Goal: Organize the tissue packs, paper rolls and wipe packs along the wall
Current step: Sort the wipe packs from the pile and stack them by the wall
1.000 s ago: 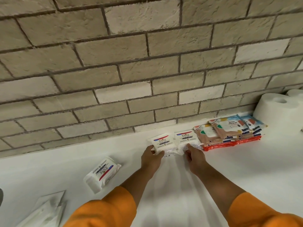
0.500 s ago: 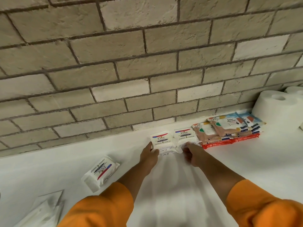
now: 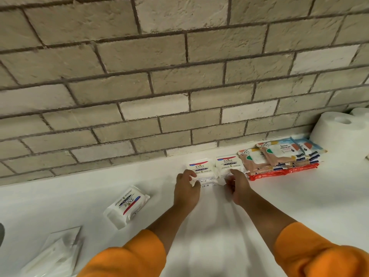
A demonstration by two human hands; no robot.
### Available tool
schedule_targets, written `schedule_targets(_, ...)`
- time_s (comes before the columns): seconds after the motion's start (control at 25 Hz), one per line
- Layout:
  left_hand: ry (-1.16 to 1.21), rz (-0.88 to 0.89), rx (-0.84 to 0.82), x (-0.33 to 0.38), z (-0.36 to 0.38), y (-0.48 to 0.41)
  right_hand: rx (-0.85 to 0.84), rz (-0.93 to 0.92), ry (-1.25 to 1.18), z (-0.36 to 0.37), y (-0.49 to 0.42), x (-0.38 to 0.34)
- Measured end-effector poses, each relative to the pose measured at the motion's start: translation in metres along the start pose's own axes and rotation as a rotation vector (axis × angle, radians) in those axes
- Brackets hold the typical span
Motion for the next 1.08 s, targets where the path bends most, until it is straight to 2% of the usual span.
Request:
schedule_targets(0.12,-0.110,0.011,-0.179,0.003,0.014,0.002,-0.046,-0.049,-0.076,0.007,0.007,-0.001)
schedule_targets(0.24,-0.194,-0.015,-0.407,-0.005,0.025,0.003,-0.103,-0.069,0.003,0.012,0.009,0.003)
schedule_targets(0.36,-0.210,0.003,-0.492,-0.010,0.031,0.008,-0.110,-0.103,0.104,0.008,0.007,0.005)
schedule_targets(0.44,-0.181,0.002,-0.499,-0.011,0.029,0.013,-0.182,-0.184,0.165,0.010,0.016,0.003)
schedule_targets(0.52,-0.116,-0.019,-0.464,-0.011,0.020,0.021,-0.207,-0.264,0.201,0.014,0.040,0.002)
schedule_targets(0.64,0.004,0.010,-0.393,-0.022,-0.010,0.051,-0.110,-0.320,0.166,0.014,0.077,0.018)
schedule_targets(0.72,0.059,0.003,-0.361,-0.035,-0.039,0.082,-0.113,-0.341,0.178,0.020,0.101,0.043)
schedule_targets(0.84,0.107,-0.010,-0.248,-0.056,-0.093,0.134,-0.229,-0.270,0.243,0.036,0.138,0.103)
schedule_targets(1.0,0.150,-0.098,-0.001,-0.095,-0.173,0.204,-0.379,-0.148,0.513,0.061,0.186,0.190)
schedule_targets(1.08,0.168,-0.136,0.090,-0.113,-0.202,0.232,-0.473,-0.145,0.664,0.067,0.203,0.218)
Point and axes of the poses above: each hand's wrist, its own y-axis away from the middle knuckle, its own z-axis out of the palm, x = y × z, the point moved 7 cm from there along -y, towards the middle knuckle, and after that the axes turned 1 degree about -x, right-handed, at the moved point
